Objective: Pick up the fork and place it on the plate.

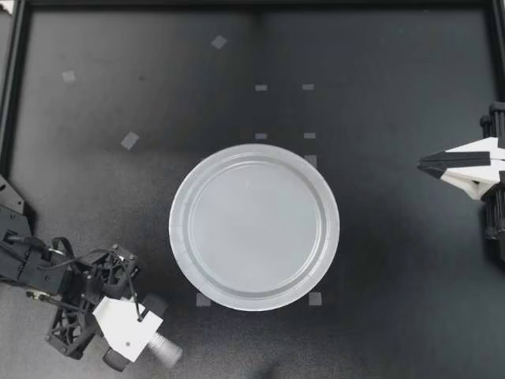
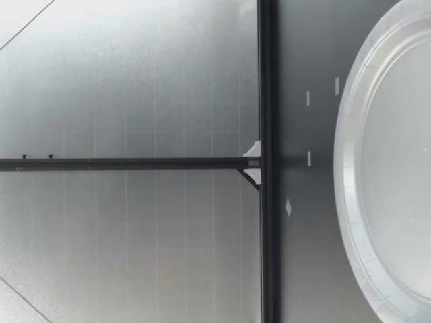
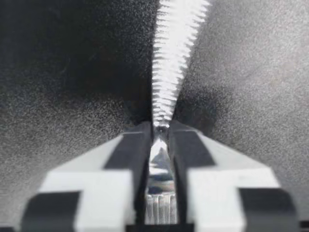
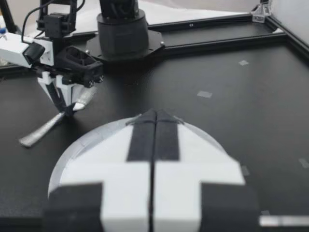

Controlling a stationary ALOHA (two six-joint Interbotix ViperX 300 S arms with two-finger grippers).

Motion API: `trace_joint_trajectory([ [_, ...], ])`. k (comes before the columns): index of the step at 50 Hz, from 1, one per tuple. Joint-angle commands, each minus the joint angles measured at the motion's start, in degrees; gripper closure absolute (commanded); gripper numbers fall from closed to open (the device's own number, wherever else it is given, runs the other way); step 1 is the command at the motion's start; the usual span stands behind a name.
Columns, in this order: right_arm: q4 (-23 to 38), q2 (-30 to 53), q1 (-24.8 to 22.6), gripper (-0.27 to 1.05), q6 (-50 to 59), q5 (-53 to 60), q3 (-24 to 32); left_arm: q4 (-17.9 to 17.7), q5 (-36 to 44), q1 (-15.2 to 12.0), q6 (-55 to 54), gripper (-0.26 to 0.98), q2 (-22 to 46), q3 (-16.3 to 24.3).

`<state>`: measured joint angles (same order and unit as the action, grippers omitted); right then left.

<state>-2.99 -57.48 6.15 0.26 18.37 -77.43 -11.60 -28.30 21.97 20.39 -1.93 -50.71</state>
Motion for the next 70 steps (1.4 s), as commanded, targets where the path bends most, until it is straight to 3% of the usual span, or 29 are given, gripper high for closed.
trace_joint_trajectory([
  [1,-0.09,0.26,0.26,0.79,0.00,0.62,0.62,0.09,0.26,0.18,-0.09,0.71,-1.23,0.62],
  [12,-0.09,0.26,0.26,0.79,-0.09,1.32,1.85,1.67,2.81,-0.97,-0.97,0.74,-6.86,4.22],
  [19,1.41,1.67,0.62,0.79,-3.43,0.00,5.36,2.02,9.14,-6.77,-4.57,0.74,-15.21,6.59],
  [27,7.82,4.48,3.08,0.79,-18.11,-6.24,11.34,1.32,31.46,-13.36,-10.55,0.74,-24.43,5.10],
  [33,13.71,6.94,3.52,0.78,-33.49,-8.35,15.82,-4.04,52.29,-17.75,-19.42,0.75,-30.23,1.23],
  [38,14.85,9.67,4.22,0.70,-44.74,-8.35,18.46,-10.11,63.90,-18.63,-29.00,0.75,-32.17,-2.64],
  [42,14.85,12.48,5.19,0.55,-51.50,-8.00,19.86,-14.06,68.47,-18.63,-39.29,0.75,-31.90,-5.27],
  [47,14.94,16.79,7.12,0.26,-58.45,-4.04,20.83,-15.91,68.64,-18.63,-53.96,0.75,-29.97,-7.03],
  [50,15.03,19.86,8.53,0.08,-64.69,1.58,20.83,-15.47,68.47,-18.63,-64.07,0.75,-27.33,-7.47],
  [52,15.03,22.06,9.05,0.03,-68.91,5.98,21.01,-14.68,67.94,-18.54,-68.55,0.75,-25.84,-7.38],
  [57,14.94,27.42,9.14,0.05,-78.75,14.68,21.97,-10.72,65.21,-18.63,-78.84,0.75,-21.27,-5.36],
  [66,14.94,40.17,8.79,0.06,-91.58,26.46,25.66,-1.23,64.78,-18.63,-88.86,0.75,-14.68,2.46],
  [70,14.94,44.38,8.61,0.06,-92.90,29.62,27.51,0.26,64.86,-18.63,-91.41,0.75,-13.45,3.78],
])
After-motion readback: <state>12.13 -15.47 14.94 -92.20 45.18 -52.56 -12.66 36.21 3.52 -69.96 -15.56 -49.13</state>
